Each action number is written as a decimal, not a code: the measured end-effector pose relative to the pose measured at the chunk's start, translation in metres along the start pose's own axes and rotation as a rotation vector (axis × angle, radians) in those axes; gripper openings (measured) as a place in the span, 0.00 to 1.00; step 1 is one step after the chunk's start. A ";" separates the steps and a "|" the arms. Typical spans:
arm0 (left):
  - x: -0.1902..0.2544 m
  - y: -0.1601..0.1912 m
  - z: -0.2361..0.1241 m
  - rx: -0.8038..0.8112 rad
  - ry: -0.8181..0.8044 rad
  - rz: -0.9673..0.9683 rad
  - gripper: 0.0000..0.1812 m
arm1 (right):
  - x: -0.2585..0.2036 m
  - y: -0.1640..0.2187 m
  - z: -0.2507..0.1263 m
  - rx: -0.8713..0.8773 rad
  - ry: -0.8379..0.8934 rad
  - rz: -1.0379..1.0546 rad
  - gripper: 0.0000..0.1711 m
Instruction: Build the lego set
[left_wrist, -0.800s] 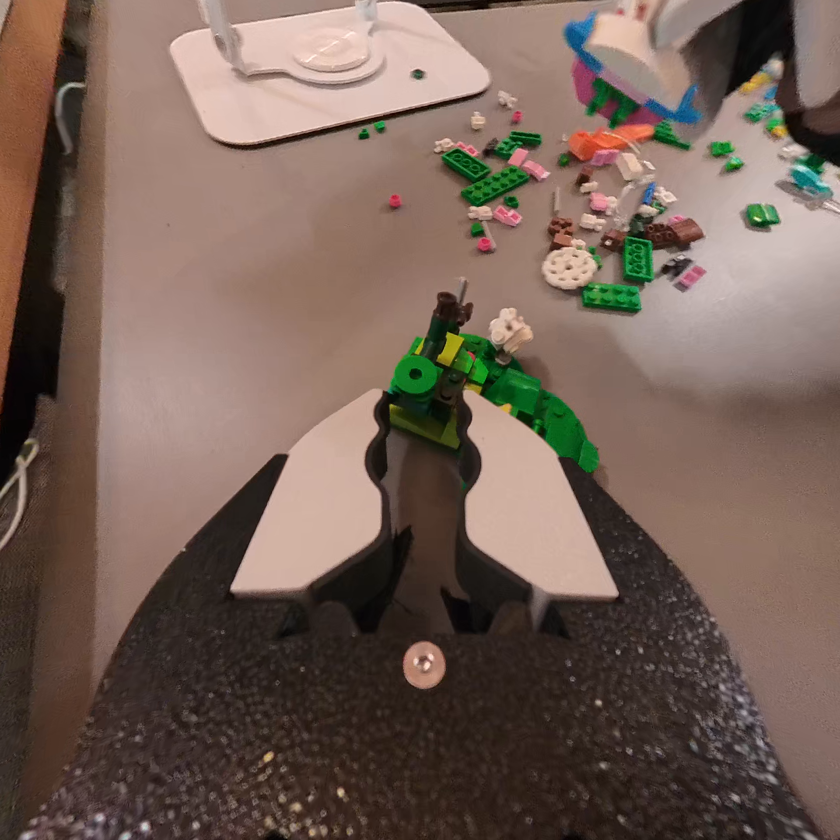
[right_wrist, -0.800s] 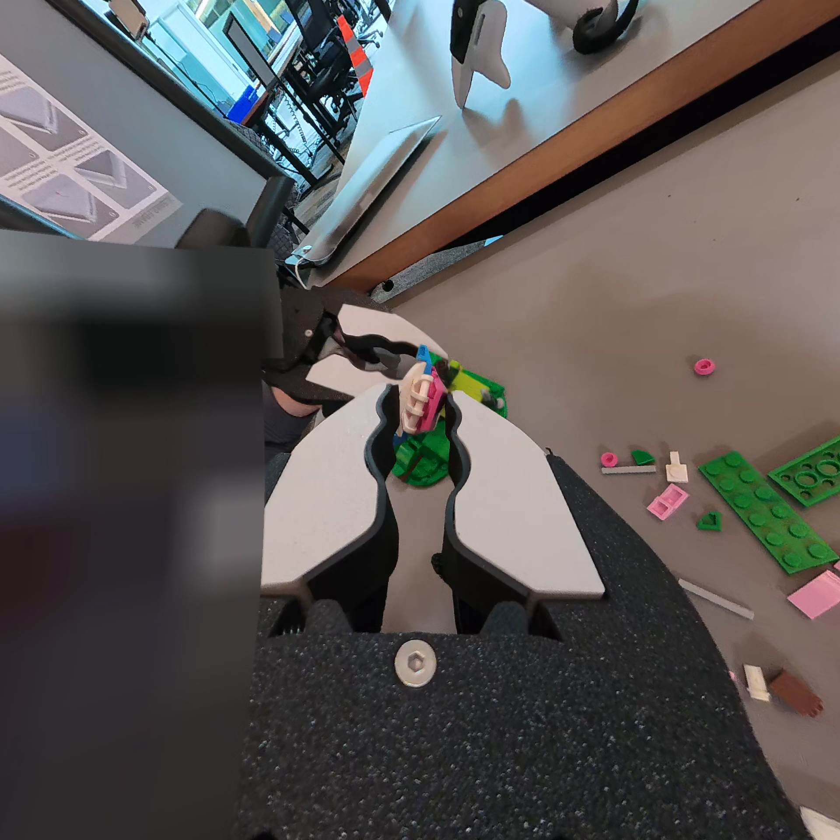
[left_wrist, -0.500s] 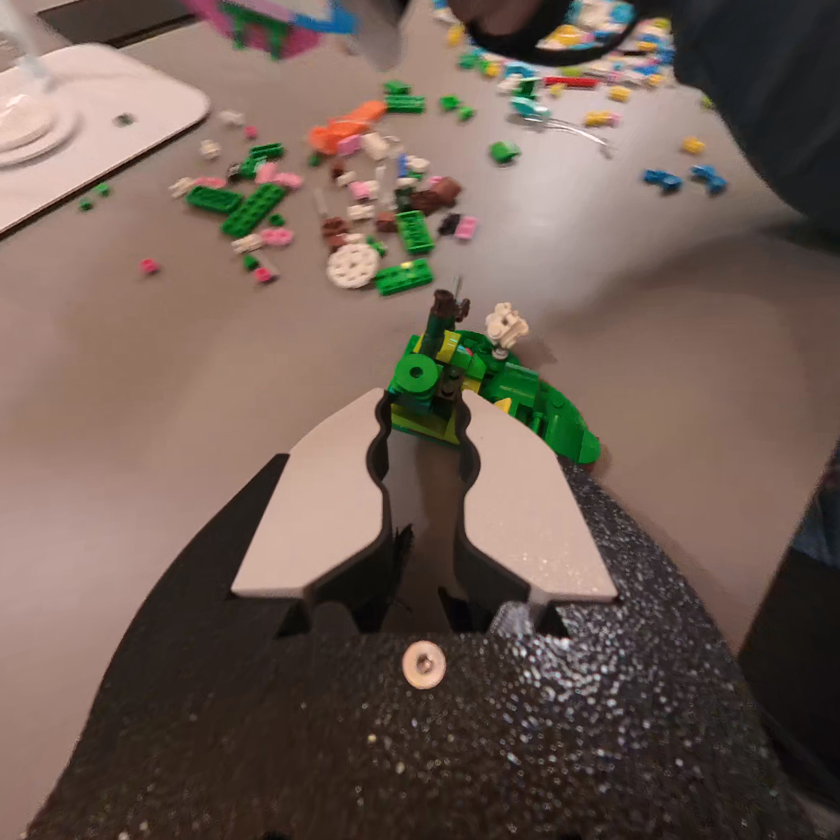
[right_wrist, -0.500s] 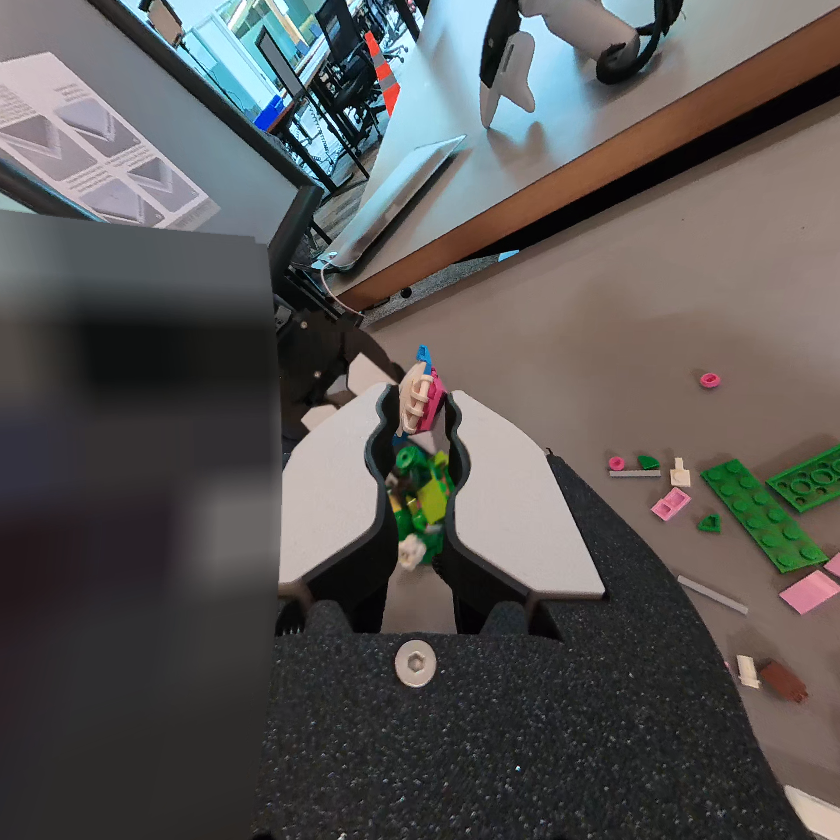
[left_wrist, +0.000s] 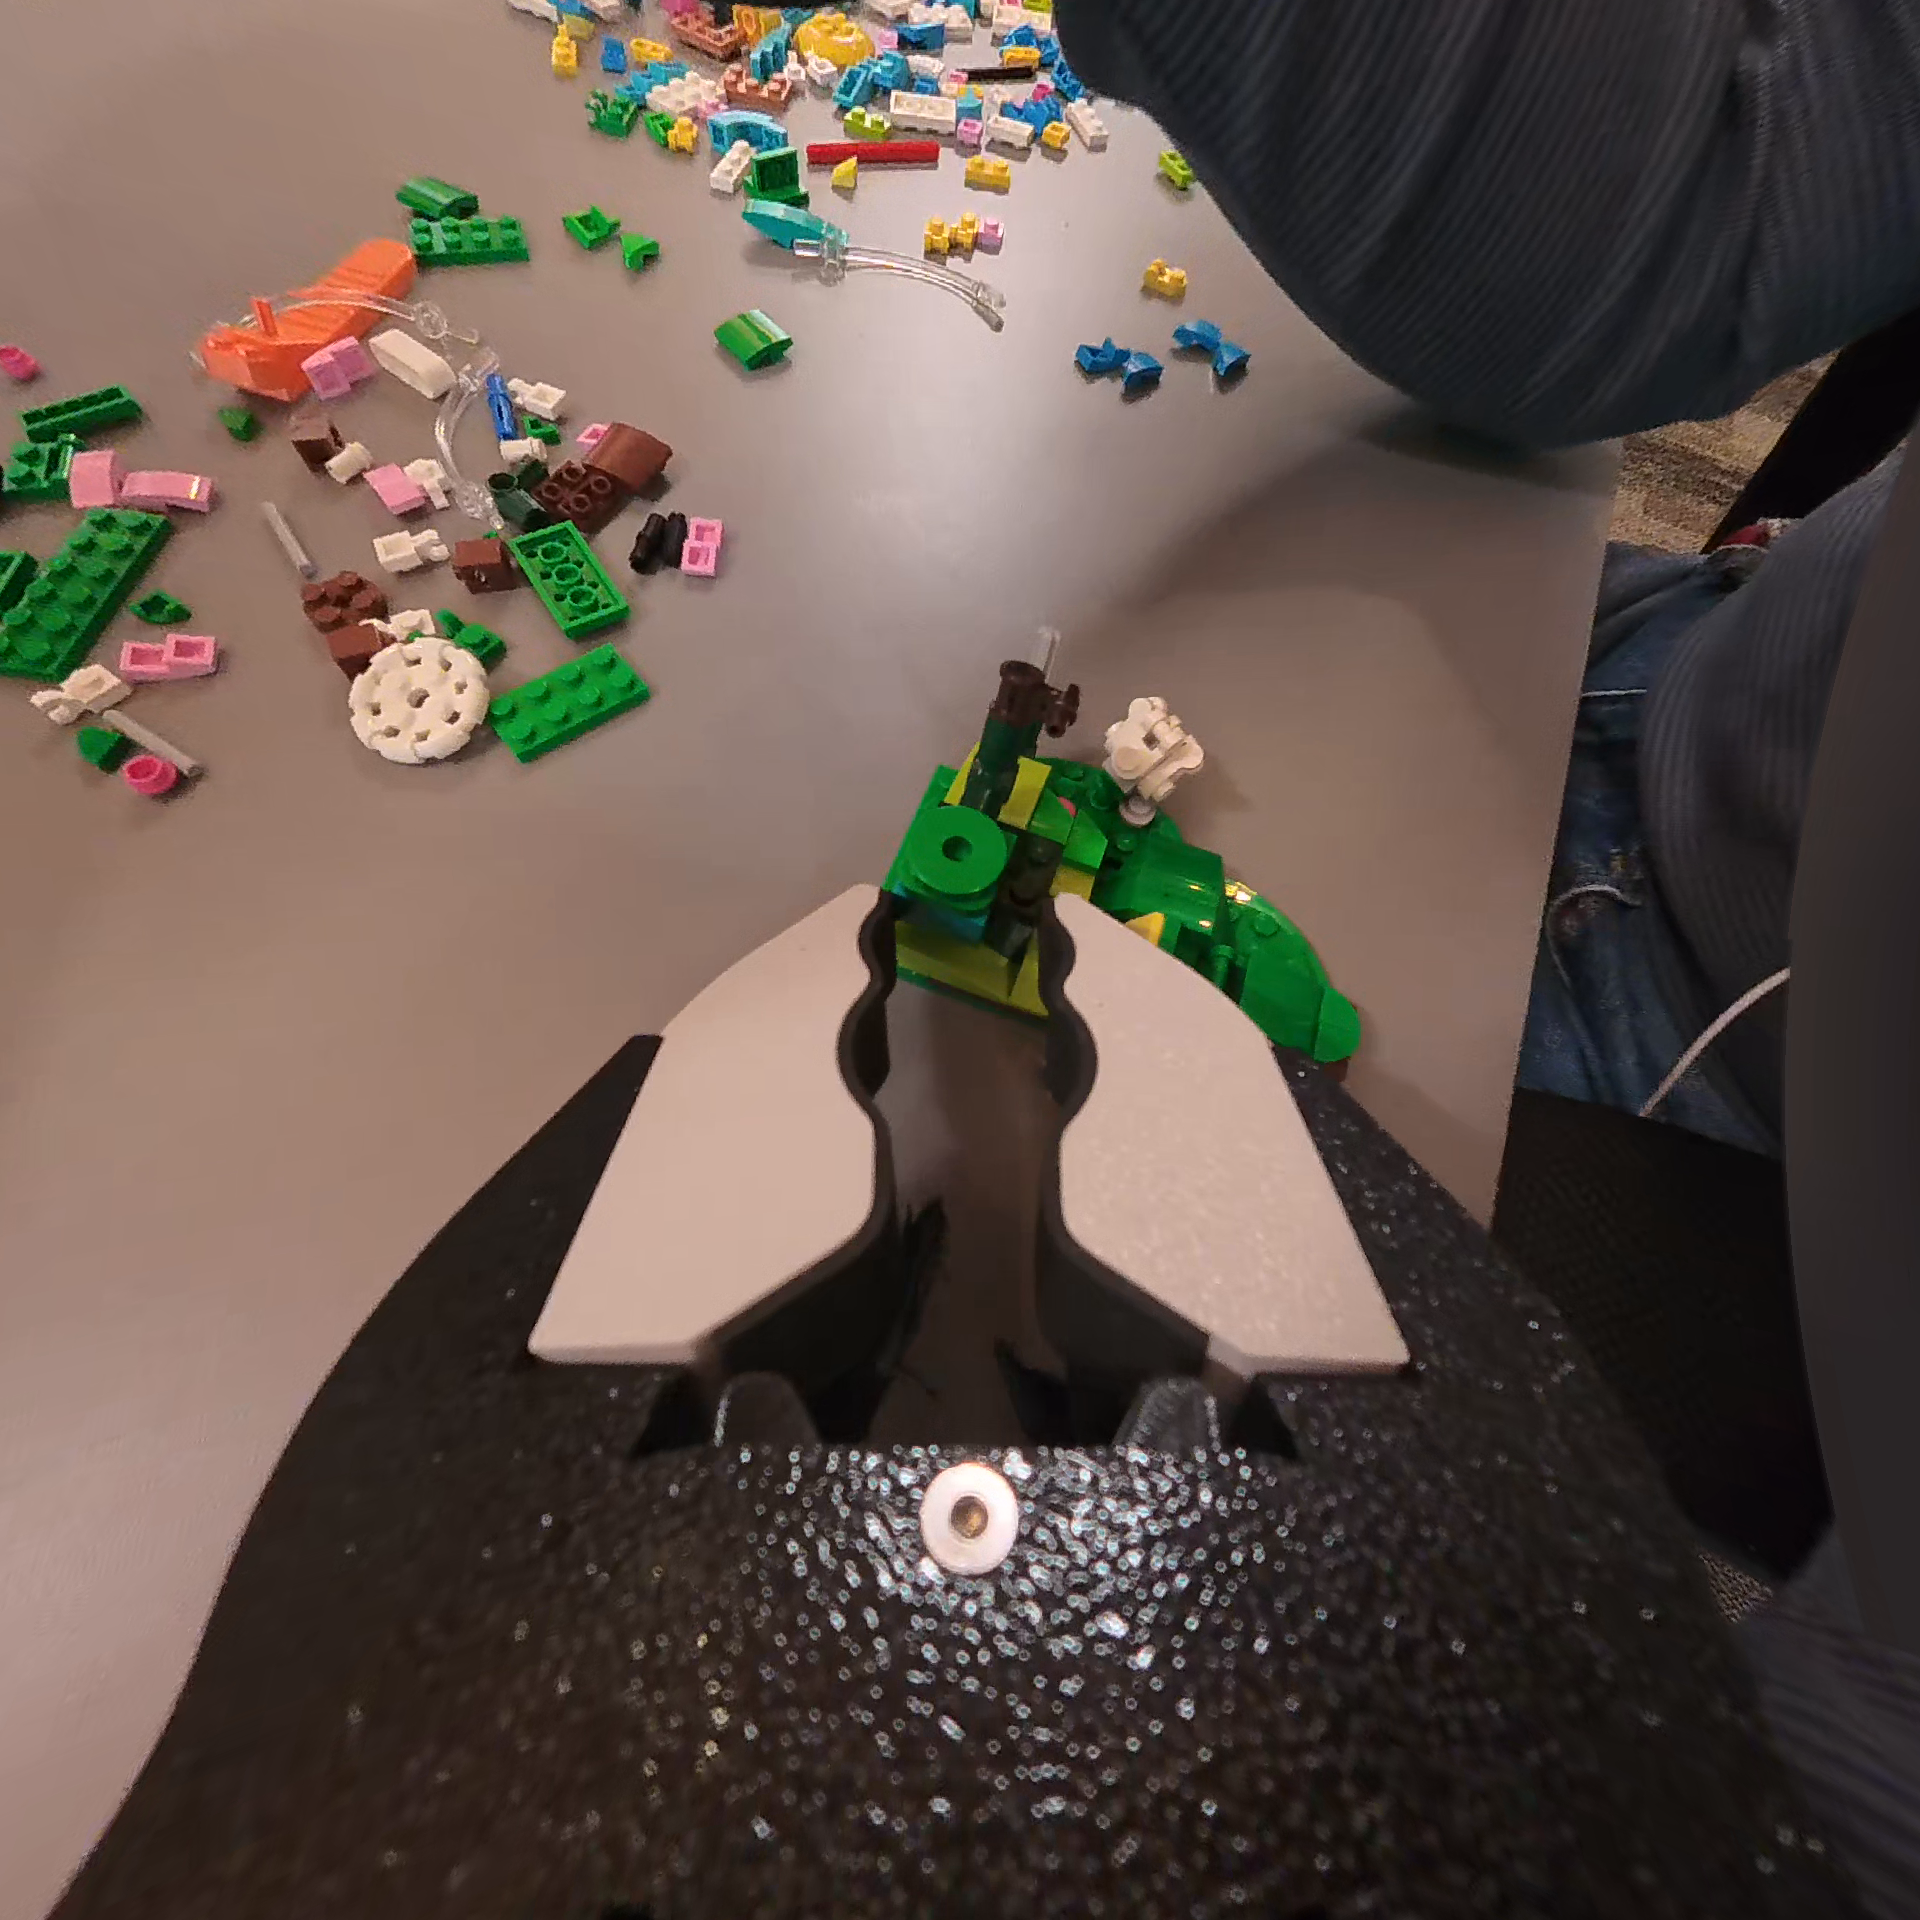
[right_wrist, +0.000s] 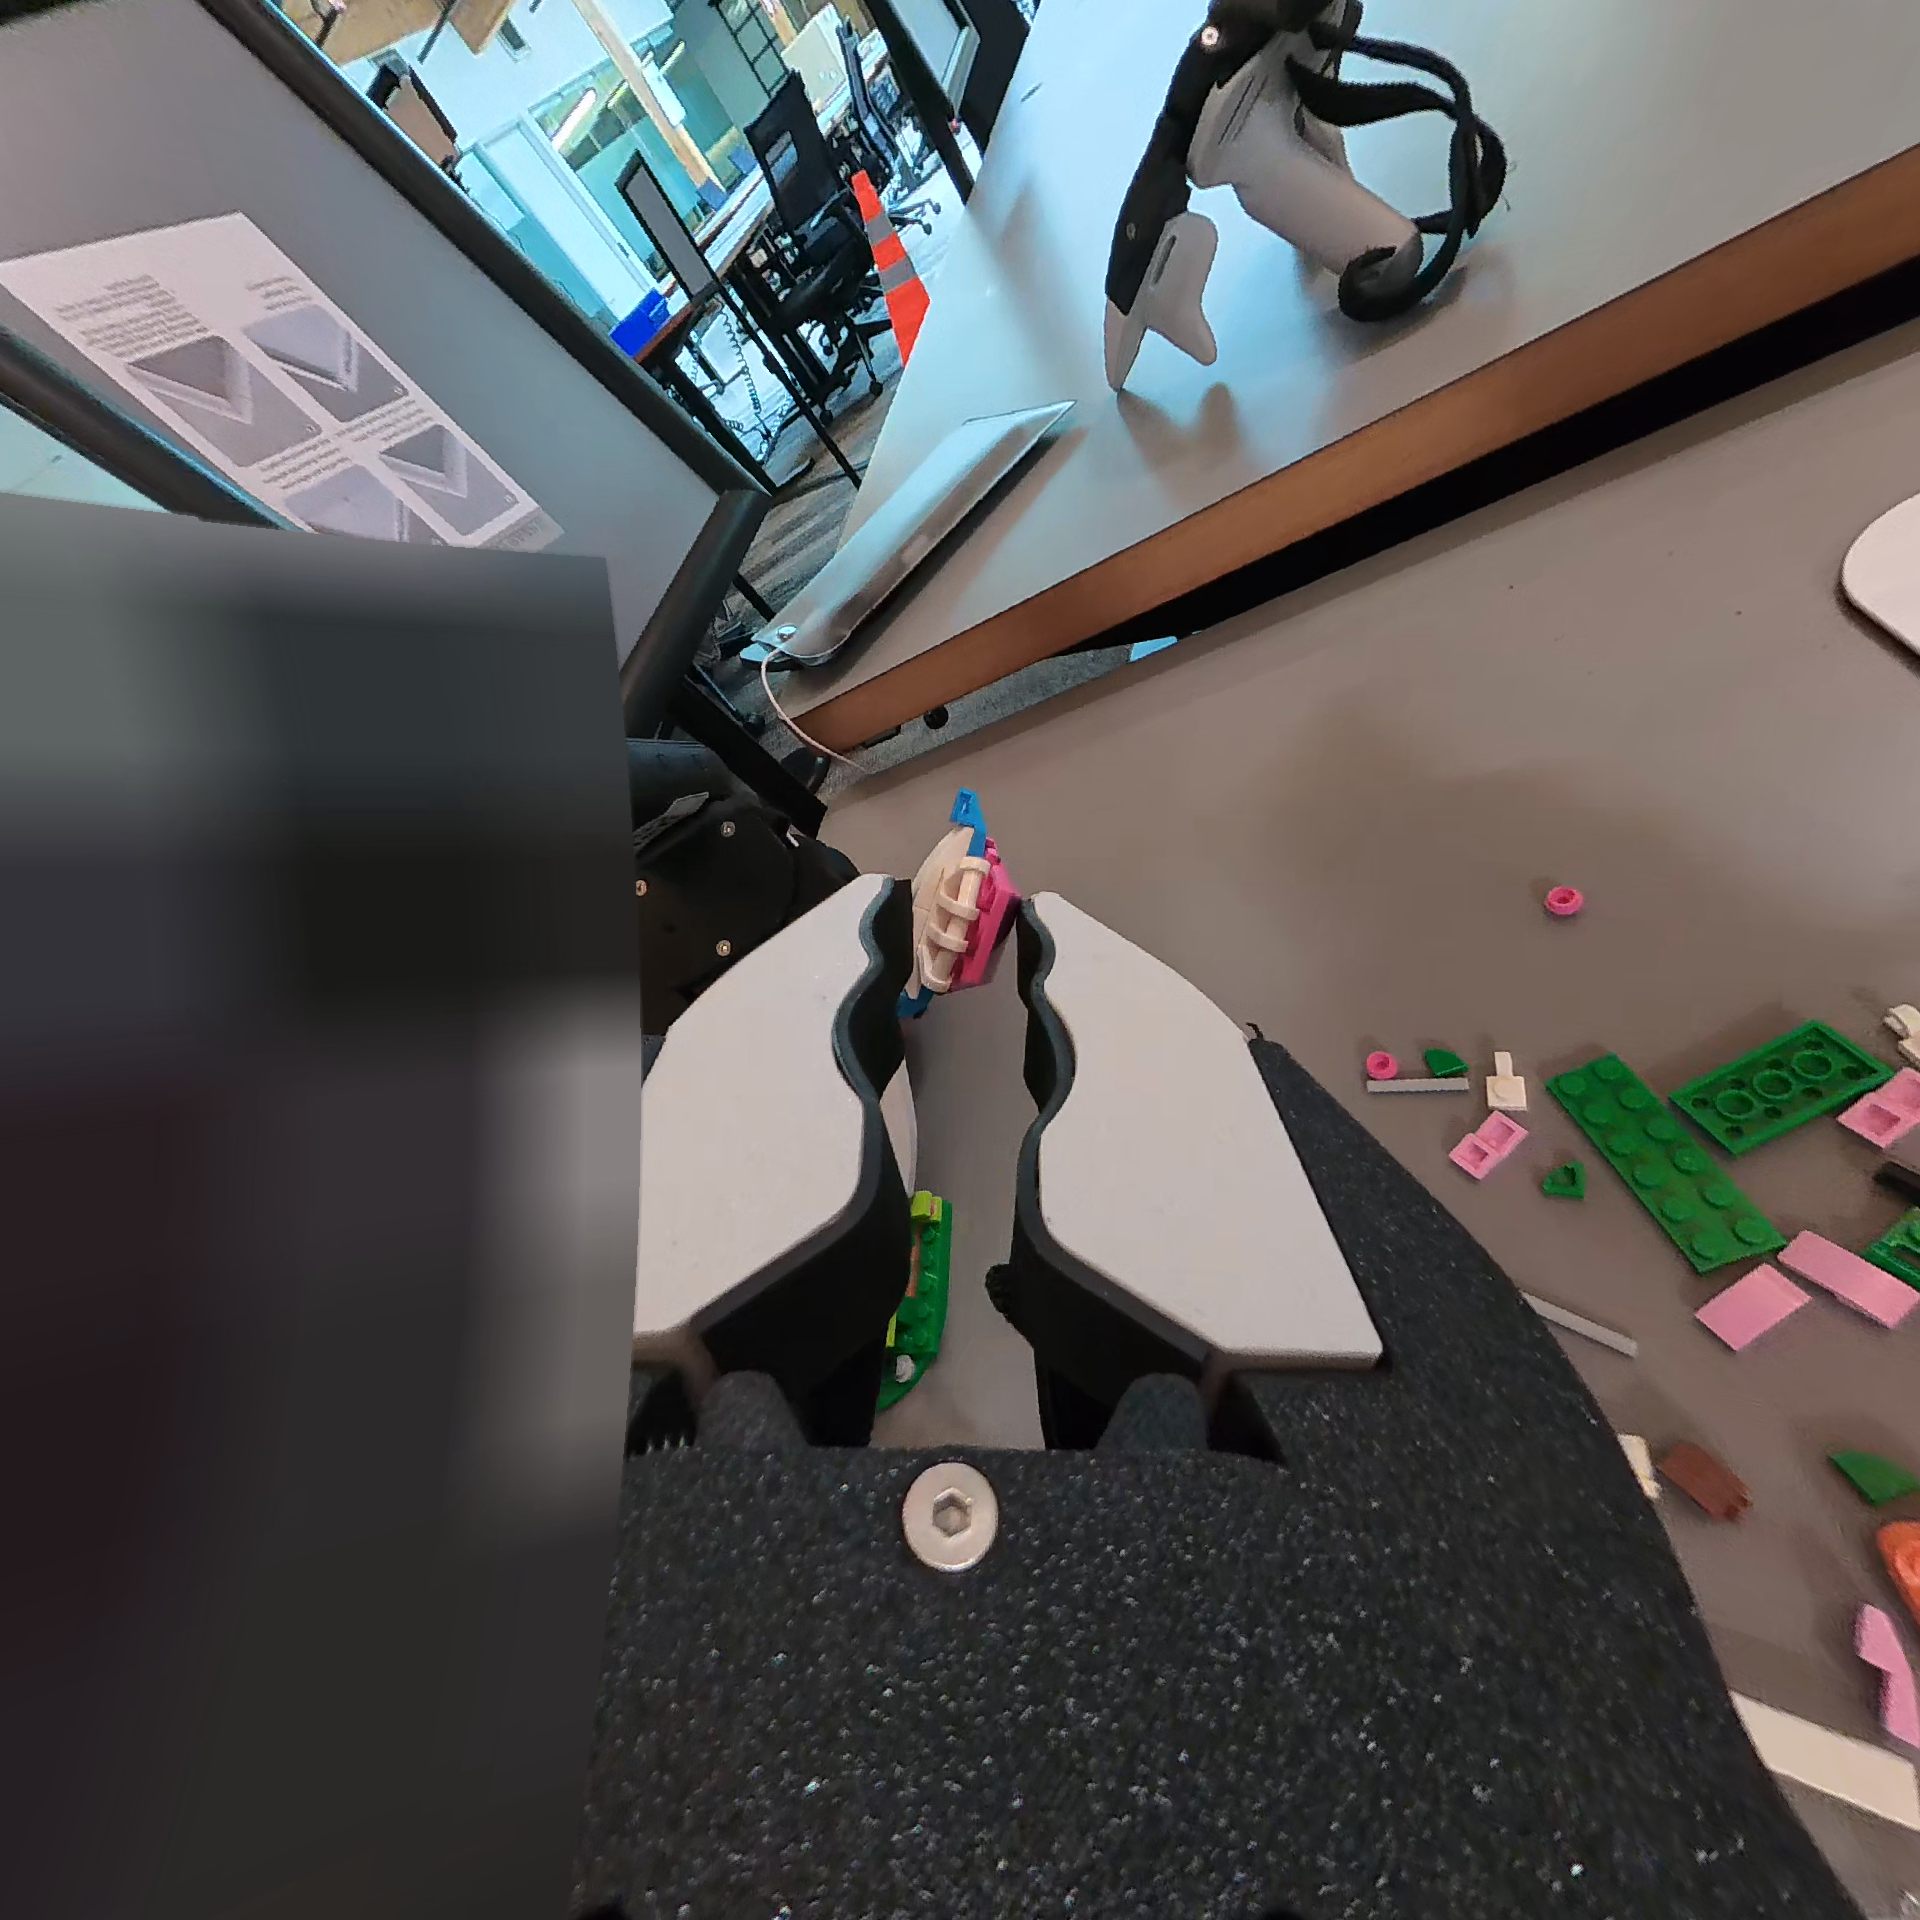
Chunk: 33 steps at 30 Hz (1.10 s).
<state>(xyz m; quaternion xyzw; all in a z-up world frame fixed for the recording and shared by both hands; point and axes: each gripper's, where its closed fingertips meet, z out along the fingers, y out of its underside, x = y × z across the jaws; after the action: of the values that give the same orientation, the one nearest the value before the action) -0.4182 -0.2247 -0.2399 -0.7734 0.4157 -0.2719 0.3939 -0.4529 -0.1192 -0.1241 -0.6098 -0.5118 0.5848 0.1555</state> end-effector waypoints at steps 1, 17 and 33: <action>0.000 0.000 0.000 0.000 -0.001 -0.001 0.14 | 0.000 0.000 -0.001 0.003 0.000 0.002 0.11; -0.003 -0.001 0.000 0.001 -0.013 -0.014 0.14 | 0.002 0.004 0.002 -0.016 -0.004 0.008 0.11; -0.005 -0.001 0.000 0.002 -0.017 -0.025 0.14 | 0.004 0.007 0.004 -0.033 -0.006 0.019 0.11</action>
<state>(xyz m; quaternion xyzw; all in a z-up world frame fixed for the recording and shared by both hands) -0.4199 -0.2203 -0.2400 -0.7805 0.4024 -0.2707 0.3945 -0.4543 -0.1207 -0.1333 -0.6152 -0.5161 0.5797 0.1383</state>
